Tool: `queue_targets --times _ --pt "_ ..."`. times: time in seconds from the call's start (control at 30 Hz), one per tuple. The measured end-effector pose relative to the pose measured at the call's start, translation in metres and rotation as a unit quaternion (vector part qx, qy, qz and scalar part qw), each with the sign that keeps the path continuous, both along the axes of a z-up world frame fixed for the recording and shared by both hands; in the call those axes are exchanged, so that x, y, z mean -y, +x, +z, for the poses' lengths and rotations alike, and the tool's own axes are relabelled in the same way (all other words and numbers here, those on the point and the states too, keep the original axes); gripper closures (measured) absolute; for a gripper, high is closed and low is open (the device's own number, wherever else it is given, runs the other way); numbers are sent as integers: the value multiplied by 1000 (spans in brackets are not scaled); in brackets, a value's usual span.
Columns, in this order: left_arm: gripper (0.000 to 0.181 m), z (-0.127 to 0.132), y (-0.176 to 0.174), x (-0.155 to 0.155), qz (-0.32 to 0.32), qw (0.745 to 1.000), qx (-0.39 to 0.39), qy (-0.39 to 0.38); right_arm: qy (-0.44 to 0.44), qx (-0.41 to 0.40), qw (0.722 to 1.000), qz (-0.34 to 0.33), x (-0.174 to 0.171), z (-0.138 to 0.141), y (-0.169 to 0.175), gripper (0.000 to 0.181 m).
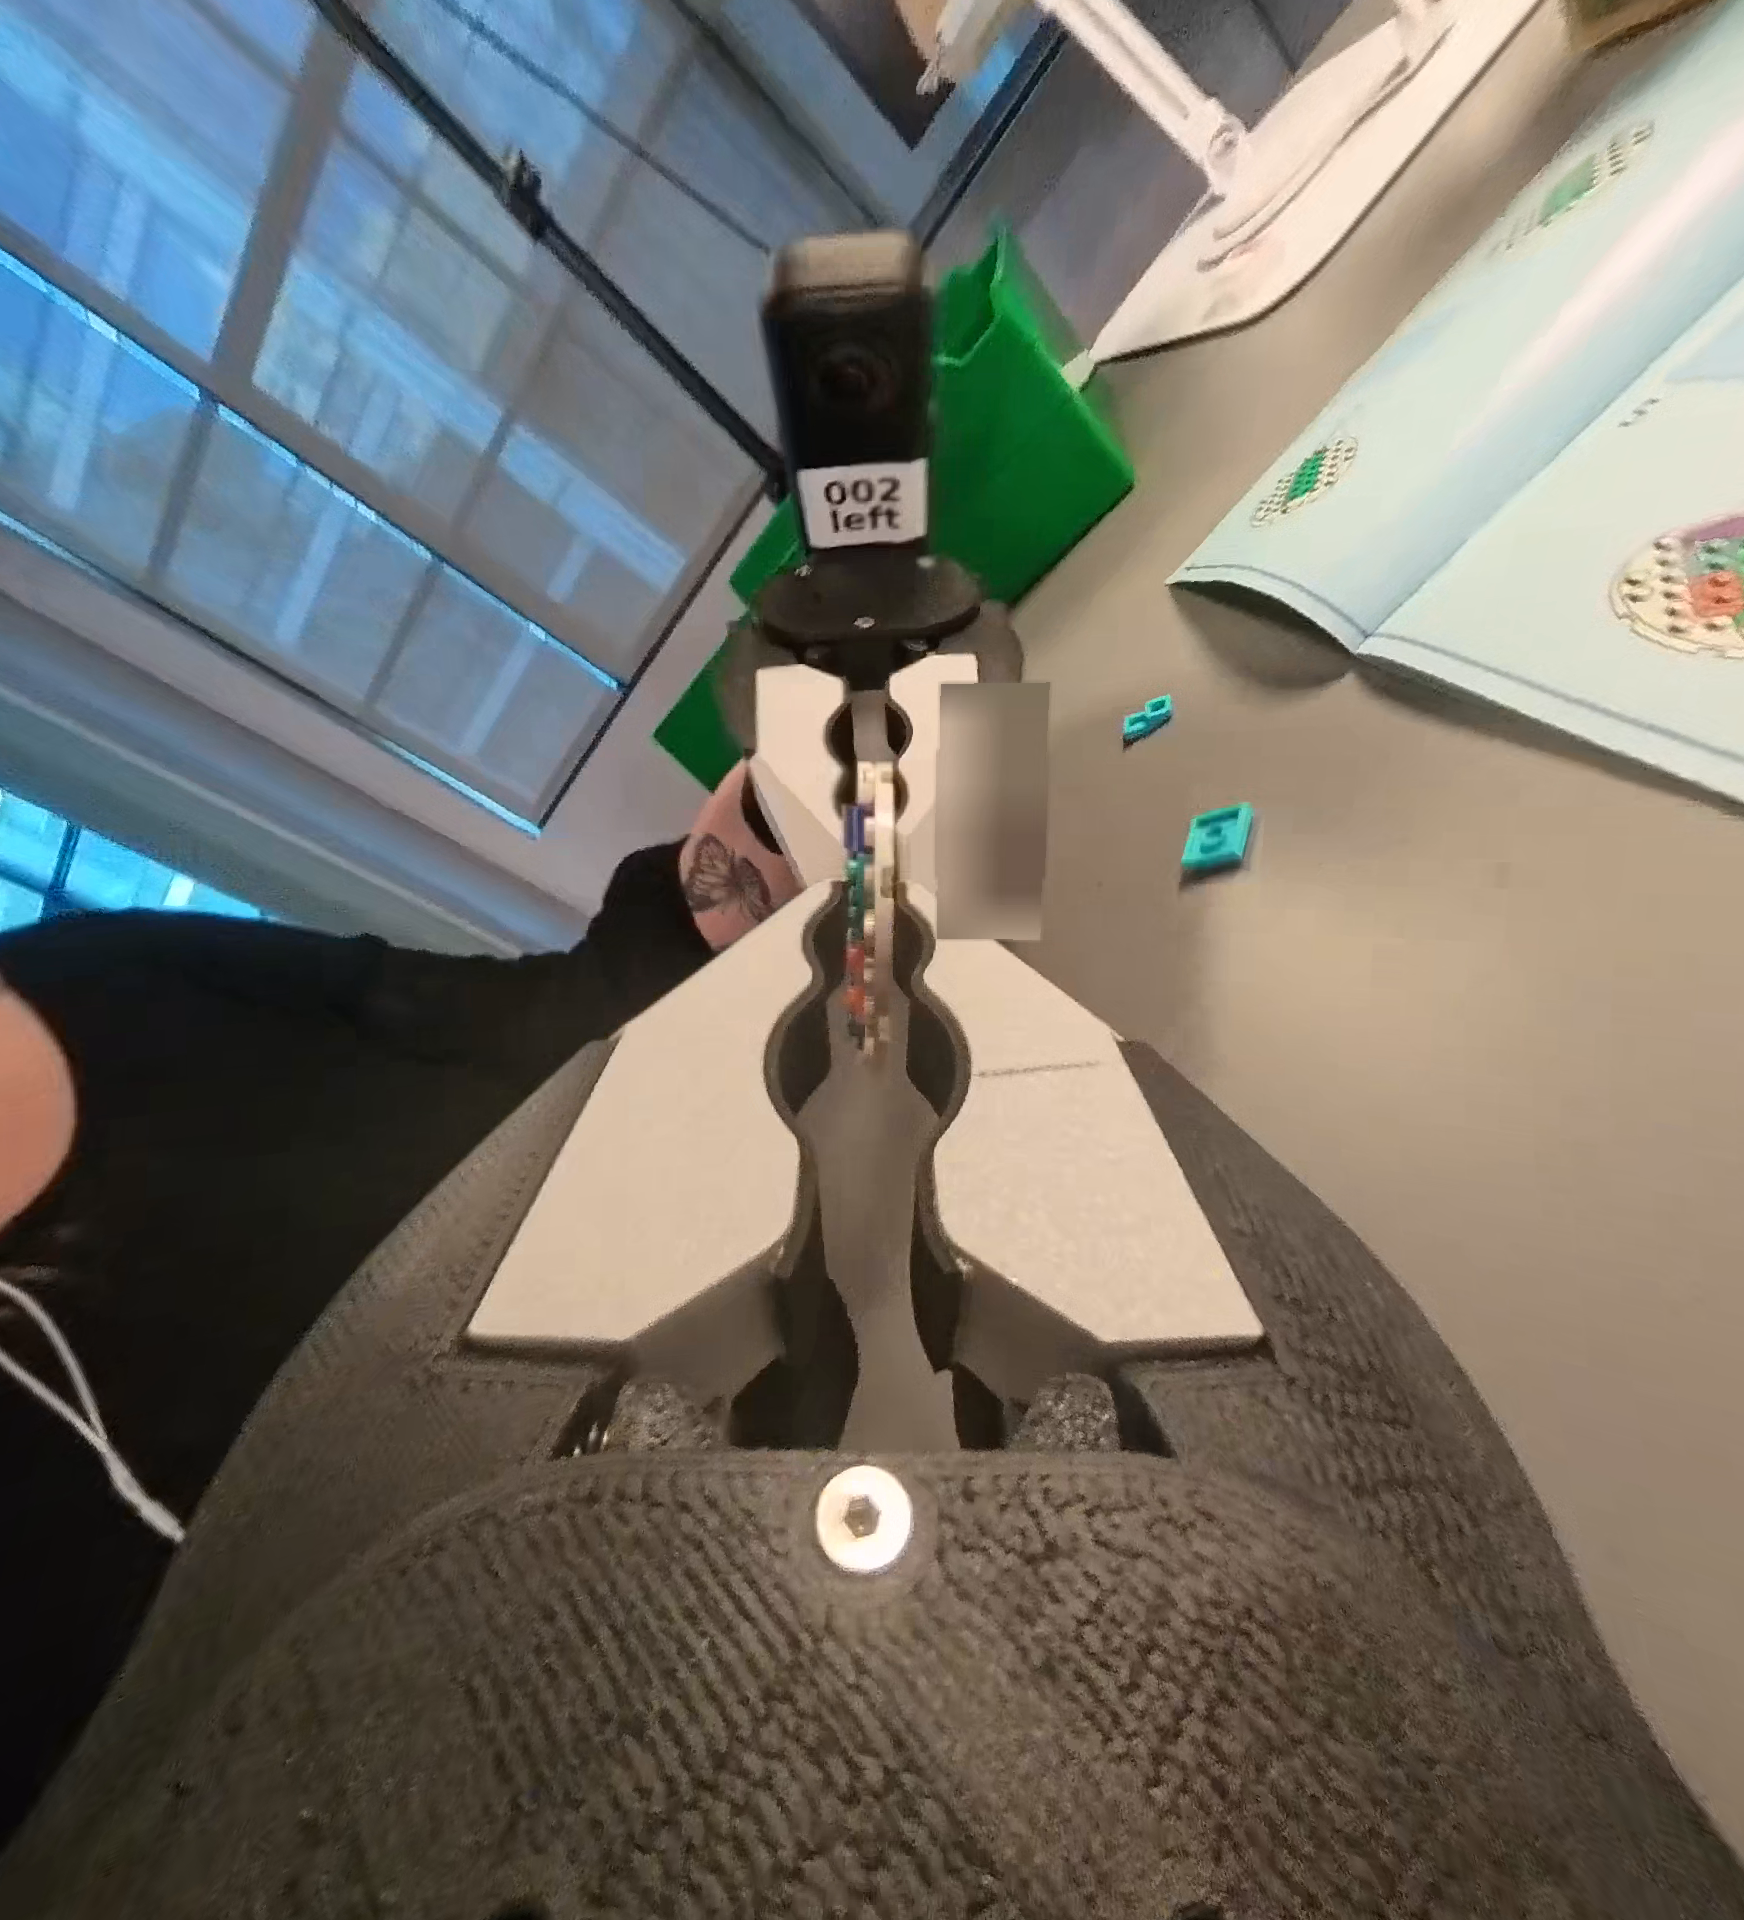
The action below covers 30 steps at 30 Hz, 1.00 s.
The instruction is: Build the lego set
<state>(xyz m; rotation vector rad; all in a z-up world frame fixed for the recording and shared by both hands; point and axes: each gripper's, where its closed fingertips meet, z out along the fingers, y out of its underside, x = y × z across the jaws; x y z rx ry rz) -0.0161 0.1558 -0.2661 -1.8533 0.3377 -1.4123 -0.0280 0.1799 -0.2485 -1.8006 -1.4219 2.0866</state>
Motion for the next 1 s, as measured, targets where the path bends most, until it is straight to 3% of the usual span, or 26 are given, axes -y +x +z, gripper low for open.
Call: queue_targets --times 0.07,0.17,0.27,0.37,0.43,0.57,0.63,0.7,0.8,0.9,1.0 --pt "149 7 0 -5 24 999 -2 38 -12 21 999 -36 -15 -2 13 175" --pt "141 26 -20 -19 106 989 9 99 20 126 984 -122 -65 -28 49 175" --pt "137 36 -58 -36 235 961 -31 142 38 208 963 -167 -110 -39 88 175" --pt "134 29 -93 -41 328 923 -124 158 55 258 949 -176 -135 -44 106 175" --pt "135 23 -106 -41 350 911 -162 146 75 301 936 -167 -144 -57 114 174" --pt "135 16 -114 -41 356 908 -186 119 91 303 932 -177 -157 -66 112 169" --pt "132 13 -125 -41 379 893 -215 111 115 314 924 -185 -161 -74 112 164" --pt "130 10 -146 -39 413 862 -274 105 146 324 912 -203 -169 -80 113 154" --pt "125 1 -177 -30 433 796 -414 89 172 317 899 -249 -184 -74 113 143" --pt "124 7 -173 -29 424 803 -405 104 270 272 865 -323 -210 -44 112 141" --pt "122 12 -161 -32 407 814 -394 128 380 107 822 -410 -216 26 82 136"
